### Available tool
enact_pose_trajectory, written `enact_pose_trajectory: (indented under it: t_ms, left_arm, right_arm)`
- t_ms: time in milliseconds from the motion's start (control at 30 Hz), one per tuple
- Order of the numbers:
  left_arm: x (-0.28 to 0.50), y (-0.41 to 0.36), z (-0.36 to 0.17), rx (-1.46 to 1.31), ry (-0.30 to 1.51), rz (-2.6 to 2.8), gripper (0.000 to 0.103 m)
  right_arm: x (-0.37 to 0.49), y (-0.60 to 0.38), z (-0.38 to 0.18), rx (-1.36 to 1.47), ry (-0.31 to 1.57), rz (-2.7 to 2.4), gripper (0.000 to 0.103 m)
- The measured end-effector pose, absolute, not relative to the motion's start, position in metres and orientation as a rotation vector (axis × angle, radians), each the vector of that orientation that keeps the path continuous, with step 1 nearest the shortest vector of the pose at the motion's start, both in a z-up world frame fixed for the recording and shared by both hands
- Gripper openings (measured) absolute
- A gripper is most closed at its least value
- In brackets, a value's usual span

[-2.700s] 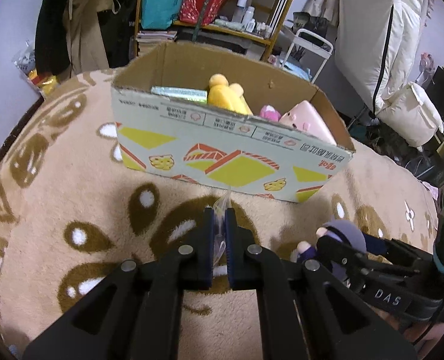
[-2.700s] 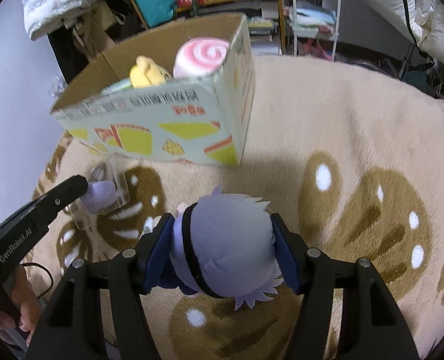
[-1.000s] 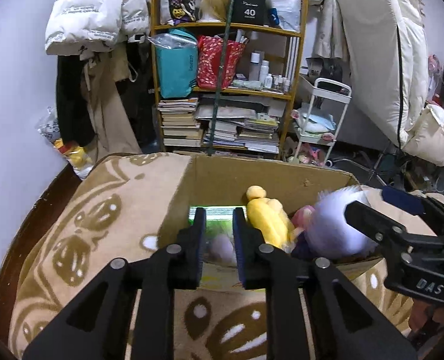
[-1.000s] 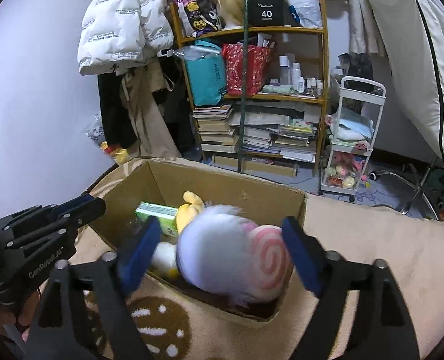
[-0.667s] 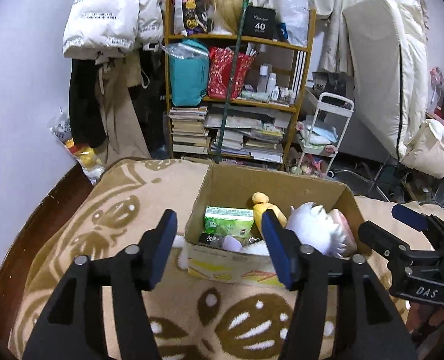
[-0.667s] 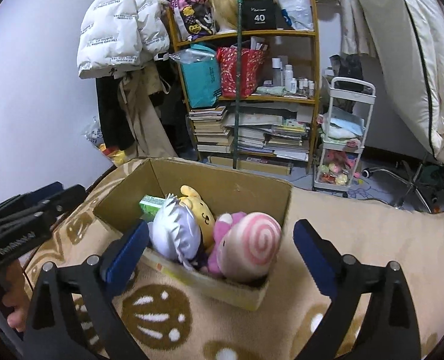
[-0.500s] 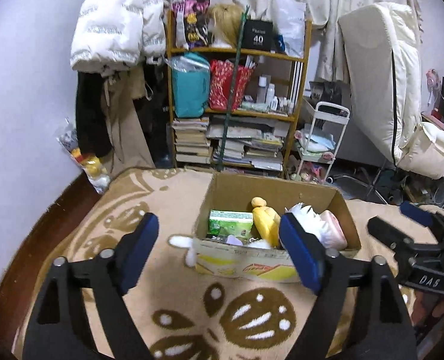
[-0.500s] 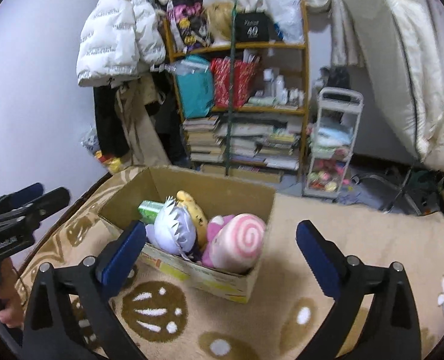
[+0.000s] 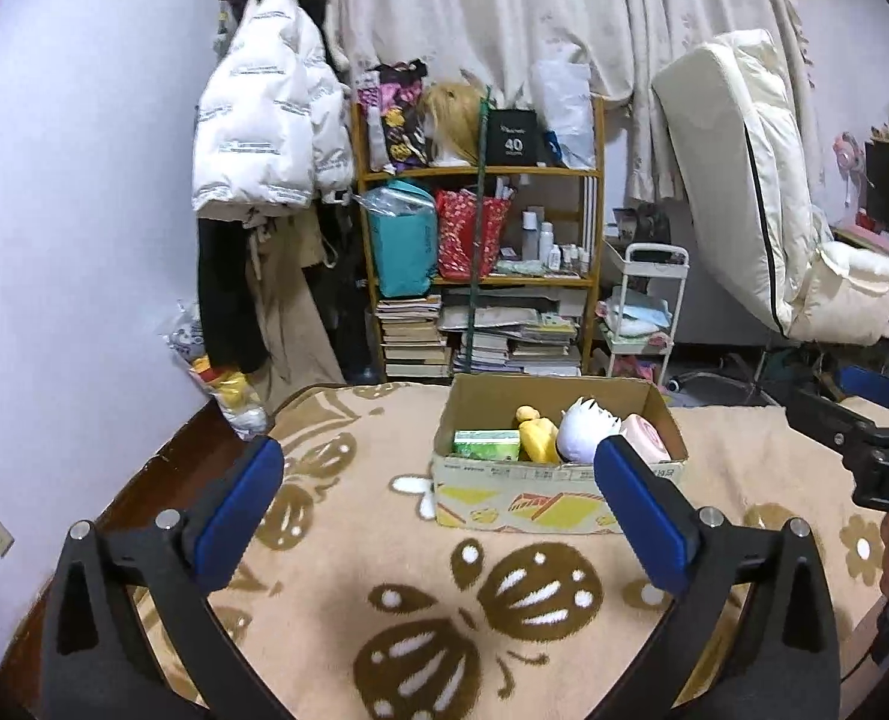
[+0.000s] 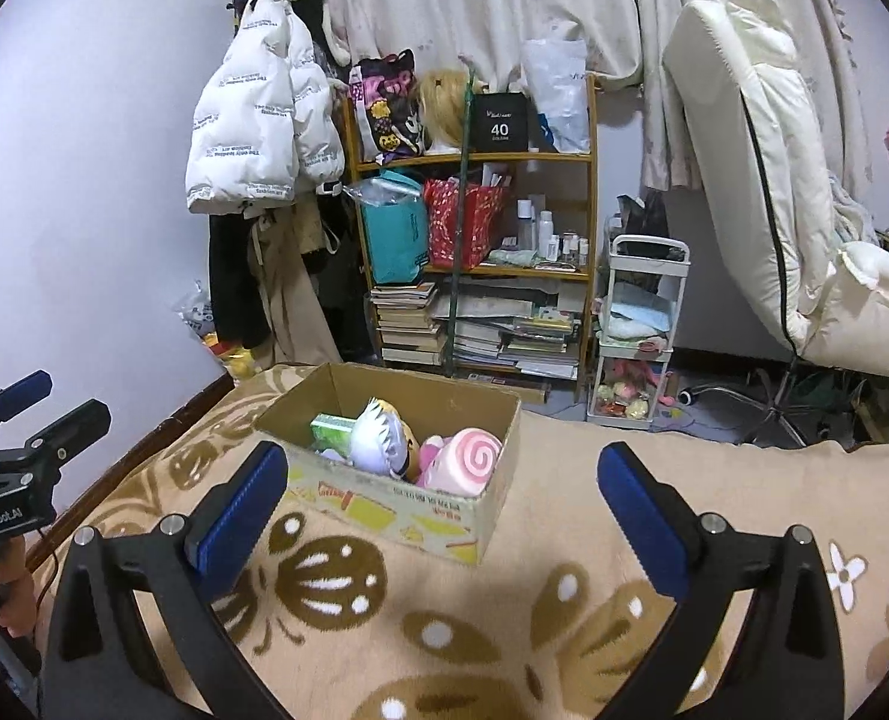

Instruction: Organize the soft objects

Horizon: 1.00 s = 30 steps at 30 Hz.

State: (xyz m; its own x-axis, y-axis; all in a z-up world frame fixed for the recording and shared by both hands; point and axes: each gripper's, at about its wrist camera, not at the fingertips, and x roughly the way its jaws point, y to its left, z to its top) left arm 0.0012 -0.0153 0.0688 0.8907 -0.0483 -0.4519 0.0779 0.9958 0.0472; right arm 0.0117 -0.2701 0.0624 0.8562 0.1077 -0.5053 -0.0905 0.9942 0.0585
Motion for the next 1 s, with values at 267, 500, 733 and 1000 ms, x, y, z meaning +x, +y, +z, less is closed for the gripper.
enact_pose_trajectory:
  t_ms: [267,500,733,1000]
  left_arm:
    - [-0.023,-0.010,0.056,0.082,0.462,-0.079,0.102]
    - [-0.020,-0.011,0.043,0.081,0.465,-0.098,0.102]
    - [-0.011,-0.012,0.028,0.087,0.483,-0.090,0.102]
    - [-0.002,-0.012,0.018,0.090,0.510,-0.079,0.102]
  right_arm:
    - [-0.026,-0.270,0.057,0.028,0.471,0.052,0.103]
    - [-0.034,-0.265,0.052,-0.006,0.440,0.024,0.103]
    - [-0.023,-0.268,0.038,0.026,0.481,0.036,0.103]
    - [-0.012,-0.272,0.029,0.043,0.510,0.022,0.103]
